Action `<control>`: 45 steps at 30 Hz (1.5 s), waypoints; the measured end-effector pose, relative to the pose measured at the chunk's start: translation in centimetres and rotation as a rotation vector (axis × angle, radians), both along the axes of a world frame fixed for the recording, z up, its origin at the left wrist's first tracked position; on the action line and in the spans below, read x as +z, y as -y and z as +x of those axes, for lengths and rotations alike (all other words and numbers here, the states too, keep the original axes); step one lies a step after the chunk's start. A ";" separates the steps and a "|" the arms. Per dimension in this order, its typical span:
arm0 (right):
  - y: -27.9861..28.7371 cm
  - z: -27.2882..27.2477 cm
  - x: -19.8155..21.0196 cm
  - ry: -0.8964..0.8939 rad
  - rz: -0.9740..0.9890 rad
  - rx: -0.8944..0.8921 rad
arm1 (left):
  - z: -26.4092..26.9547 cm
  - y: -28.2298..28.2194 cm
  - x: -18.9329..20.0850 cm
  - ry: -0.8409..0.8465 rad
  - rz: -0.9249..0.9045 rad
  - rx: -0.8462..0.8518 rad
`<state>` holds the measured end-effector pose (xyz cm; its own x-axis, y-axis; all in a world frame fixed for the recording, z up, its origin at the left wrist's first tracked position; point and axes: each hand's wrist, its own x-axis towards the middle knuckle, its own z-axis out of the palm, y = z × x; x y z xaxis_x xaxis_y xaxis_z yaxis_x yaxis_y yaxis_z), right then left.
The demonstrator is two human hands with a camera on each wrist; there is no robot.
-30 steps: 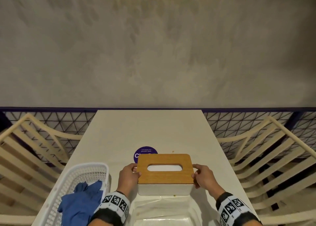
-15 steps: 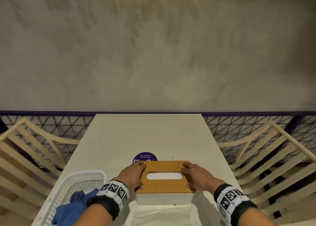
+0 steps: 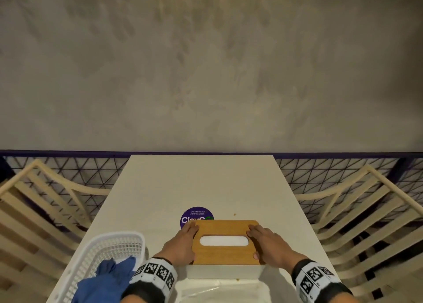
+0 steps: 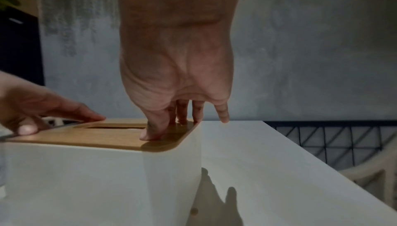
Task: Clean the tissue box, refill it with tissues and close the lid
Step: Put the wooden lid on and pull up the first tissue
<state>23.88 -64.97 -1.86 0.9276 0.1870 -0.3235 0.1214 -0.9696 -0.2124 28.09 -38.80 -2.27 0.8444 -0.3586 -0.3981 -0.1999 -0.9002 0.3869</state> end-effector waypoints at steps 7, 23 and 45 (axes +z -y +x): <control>-2.2 -0.7 1.8 0.109 -0.179 0.164 | -1.8 0.3 -0.7 0.113 -0.129 0.155; -7.2 3.8 1.5 0.217 -0.127 0.455 | -4.4 0.4 -3.2 0.053 -0.385 0.463; -5.9 5.3 -0.2 0.140 0.305 0.213 | -4.3 1.0 -2.3 0.045 -0.291 0.438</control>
<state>29.17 -59.09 -2.04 0.8888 0.4479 -0.0969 0.3610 -0.8146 -0.4540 23.79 -39.82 -4.62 0.9539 -0.0584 -0.2943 0.1487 -0.7599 0.6328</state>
